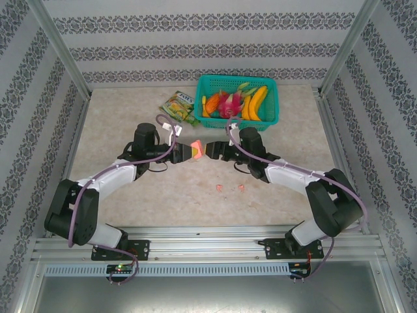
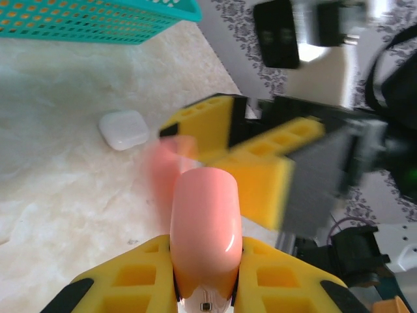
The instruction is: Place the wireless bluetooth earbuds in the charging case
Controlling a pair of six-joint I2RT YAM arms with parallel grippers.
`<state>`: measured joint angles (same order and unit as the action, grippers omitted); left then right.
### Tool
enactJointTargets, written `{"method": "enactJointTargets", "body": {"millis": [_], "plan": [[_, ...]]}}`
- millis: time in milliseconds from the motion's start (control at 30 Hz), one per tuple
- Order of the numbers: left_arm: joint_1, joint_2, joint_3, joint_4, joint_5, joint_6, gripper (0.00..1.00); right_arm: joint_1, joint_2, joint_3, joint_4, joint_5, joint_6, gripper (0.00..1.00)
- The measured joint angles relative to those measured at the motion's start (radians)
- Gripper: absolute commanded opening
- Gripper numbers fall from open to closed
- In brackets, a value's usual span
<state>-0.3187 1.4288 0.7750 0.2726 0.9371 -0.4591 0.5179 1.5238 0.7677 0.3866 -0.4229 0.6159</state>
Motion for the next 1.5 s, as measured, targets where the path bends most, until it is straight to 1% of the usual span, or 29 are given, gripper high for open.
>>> {"method": "enactJointTargets", "body": {"millis": [100, 233, 367, 500, 667, 900, 1267, 1500], "plan": [[-0.001, -0.021, 0.000, 0.001, 0.016, 0.000, 0.02, -0.024, 0.016, -0.021, 0.006, 0.007, 0.013, 0.70], [-0.001, -0.027, 0.000, 0.001, 0.026, 0.000, 0.02, -0.025, 0.015, -0.051, 0.016, 0.005, 0.029, 0.70], [-0.001, -0.027, 0.000, 0.002, 0.031, 0.000, 0.02, -0.025, -0.013, -0.082, 0.034, -0.021, 0.059, 0.68], [-0.001, -0.027, 0.000, 0.002, 0.033, 0.000, 0.01, -0.025, -0.053, -0.090, 0.082, -0.076, 0.083, 0.63], [-0.001, -0.027, 0.000, 0.004, 0.037, -0.002, 0.01, -0.025, -0.056, -0.090, 0.145, -0.144, 0.119, 0.57], [-0.001, -0.027, 0.000, 0.014, 0.043, -0.019, 0.01, -0.023, -0.011, -0.084, 0.208, -0.192, 0.160, 0.52], [-0.001, -0.026, 0.002, 0.027, 0.043, -0.024, 0.01, -0.003, 0.041, -0.076, 0.261, -0.208, 0.193, 0.48], [-0.001, -0.023, 0.002, 0.034, 0.043, -0.032, 0.01, 0.005, 0.066, -0.053, 0.285, -0.222, 0.212, 0.41]]}}
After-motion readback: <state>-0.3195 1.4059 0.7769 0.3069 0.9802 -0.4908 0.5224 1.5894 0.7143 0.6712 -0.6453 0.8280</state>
